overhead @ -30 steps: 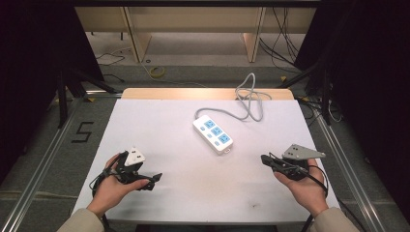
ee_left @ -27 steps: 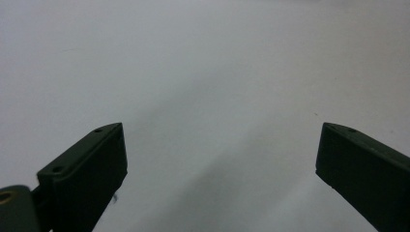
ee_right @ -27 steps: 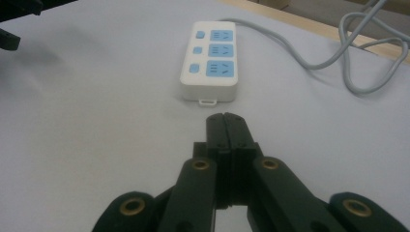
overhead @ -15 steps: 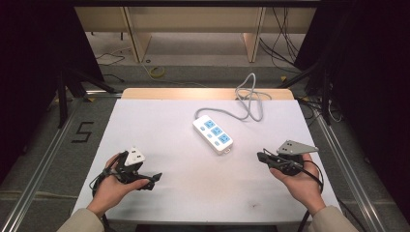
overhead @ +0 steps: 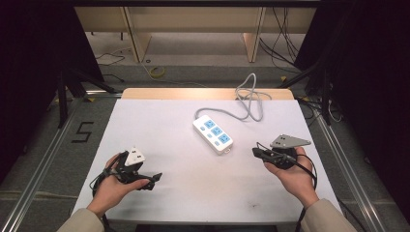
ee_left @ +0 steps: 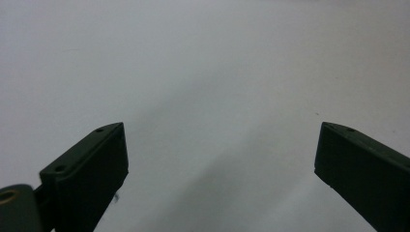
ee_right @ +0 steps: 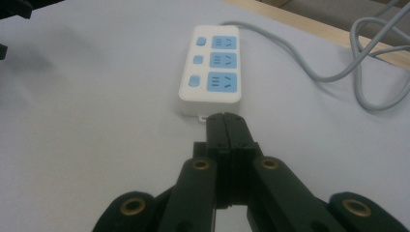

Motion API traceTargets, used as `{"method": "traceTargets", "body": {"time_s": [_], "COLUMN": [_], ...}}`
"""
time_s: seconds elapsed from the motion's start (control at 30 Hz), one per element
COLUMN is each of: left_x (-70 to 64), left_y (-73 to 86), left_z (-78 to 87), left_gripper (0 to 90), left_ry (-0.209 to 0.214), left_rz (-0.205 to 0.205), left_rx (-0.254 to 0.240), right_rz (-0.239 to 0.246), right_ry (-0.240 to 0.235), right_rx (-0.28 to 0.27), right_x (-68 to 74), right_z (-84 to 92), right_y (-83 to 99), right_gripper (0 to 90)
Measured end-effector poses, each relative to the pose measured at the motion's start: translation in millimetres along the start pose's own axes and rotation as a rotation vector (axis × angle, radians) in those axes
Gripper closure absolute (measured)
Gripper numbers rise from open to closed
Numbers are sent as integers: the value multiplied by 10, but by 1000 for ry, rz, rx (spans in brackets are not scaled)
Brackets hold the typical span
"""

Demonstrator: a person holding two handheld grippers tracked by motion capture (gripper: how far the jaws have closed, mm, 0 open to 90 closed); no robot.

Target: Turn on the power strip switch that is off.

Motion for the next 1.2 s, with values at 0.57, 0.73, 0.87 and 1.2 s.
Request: {"method": "traceTargets", "body": {"time_s": [0.57,0.73,0.87,1.2], "left_x": [2,3,-4,-7], "left_y": [3,4,5,4], "left_z": [-3,-2,-5,-6], "left_gripper": [50,51,54,56], "left_ry": [0,0,0,0], "left_rz": [-3,-4,-6,-8], "left_rx": [3,3,5,6], "right_rz": [6,8,10,8], "right_ry": [-2,0,-2,5], "right_rx": [15,17,20,26], "right_x": [50,53,59,62], "right_z": [-151,-192,-223,-285], "right_y": [-110,-144,-161,-203], "right_gripper": [900,900,900,900]}}
Point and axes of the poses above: each handheld gripper's, and its own axes: z roughly backward along the jaws, y roughly out of its underside, x roughly to its left, the point moved 8 cm from there along -z, roughly forward along the jaws, and after that the axes turned 11 degrees about y, right-handed, at the moved point
